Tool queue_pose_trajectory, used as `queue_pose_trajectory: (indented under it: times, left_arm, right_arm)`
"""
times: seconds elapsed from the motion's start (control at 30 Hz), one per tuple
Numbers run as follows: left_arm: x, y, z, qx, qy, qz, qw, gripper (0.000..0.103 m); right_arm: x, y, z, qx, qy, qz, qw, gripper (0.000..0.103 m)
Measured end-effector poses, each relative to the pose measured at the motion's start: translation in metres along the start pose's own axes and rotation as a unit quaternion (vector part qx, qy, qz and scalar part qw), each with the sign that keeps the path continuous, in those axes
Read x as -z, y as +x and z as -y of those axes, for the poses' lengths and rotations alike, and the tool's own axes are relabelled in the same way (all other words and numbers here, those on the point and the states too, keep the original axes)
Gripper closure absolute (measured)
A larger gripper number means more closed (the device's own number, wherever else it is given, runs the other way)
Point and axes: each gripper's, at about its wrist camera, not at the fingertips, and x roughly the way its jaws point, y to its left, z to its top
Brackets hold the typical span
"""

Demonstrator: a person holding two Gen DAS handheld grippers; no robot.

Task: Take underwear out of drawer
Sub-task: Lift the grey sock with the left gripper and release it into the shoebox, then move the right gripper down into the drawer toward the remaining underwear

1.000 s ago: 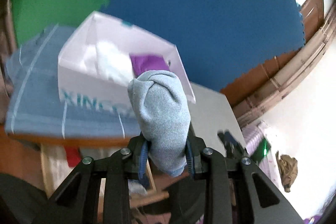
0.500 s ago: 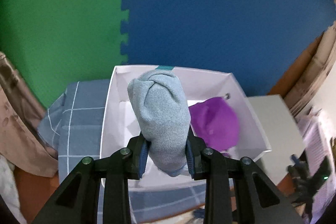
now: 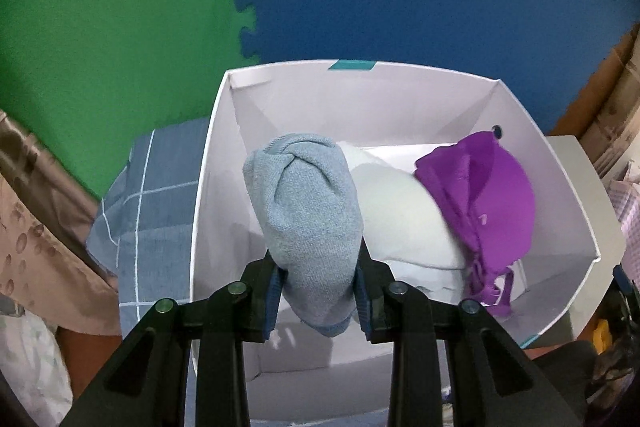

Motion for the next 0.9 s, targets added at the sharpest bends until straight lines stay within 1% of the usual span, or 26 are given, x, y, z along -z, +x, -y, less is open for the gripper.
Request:
queue_pose_trajectory:
  times: [0.27,0.4,0.57,0.67,0.73,0.77,0.8,0.83,0.9]
  left_arm:
    - [-0.002,0.003,0.0,-0.014,0.009,-0.002,0.9999,0.073]
    - [-0.002,0.006,0.004,-0.024,0.017,-0.002,0.9996,0.069]
    - [-0.002,0.009,0.007,-0.034,0.017,-0.002,0.9993,0.067]
    - [-0.003,0.007,0.012,-0.059,0.027,0.008,0.9978,0.054]
    - [-0.004,0.002,0.013,-0.076,0.032,0.026,0.9963,0.037]
    - [-0.005,-0.001,0.014,-0.077,0.034,0.033,0.9959,0.035]
    - [-0.006,-0.004,0.016,-0.08,0.035,0.039,0.9954,0.029]
    - [-0.006,-0.008,0.017,-0.091,0.036,0.047,0.9941,0.026]
    - [-0.007,-0.016,0.018,-0.107,0.035,0.064,0.9916,0.024]
  right_arm:
    - [0.0,0.001,-0.002,0.002,-0.004,-0.005,1.0,0.024]
    - [0.001,0.002,-0.003,0.003,-0.006,-0.005,1.0,0.024]
    - [0.0,0.002,-0.003,0.002,-0.005,-0.006,1.0,0.024]
    - [0.001,0.001,-0.003,0.003,-0.006,-0.007,1.0,0.024]
    - [0.001,0.002,-0.003,0.003,-0.006,-0.007,1.0,0.024]
    - [0.001,0.002,-0.003,0.003,-0.006,-0.008,1.0,0.024]
    - [0.001,0.002,-0.003,0.003,-0.006,-0.008,1.0,0.024]
    - [0.001,0.002,-0.003,0.004,-0.006,-0.008,1.0,0.024]
    - [0.002,0.002,-0.003,0.005,-0.008,-0.009,1.0,0.024]
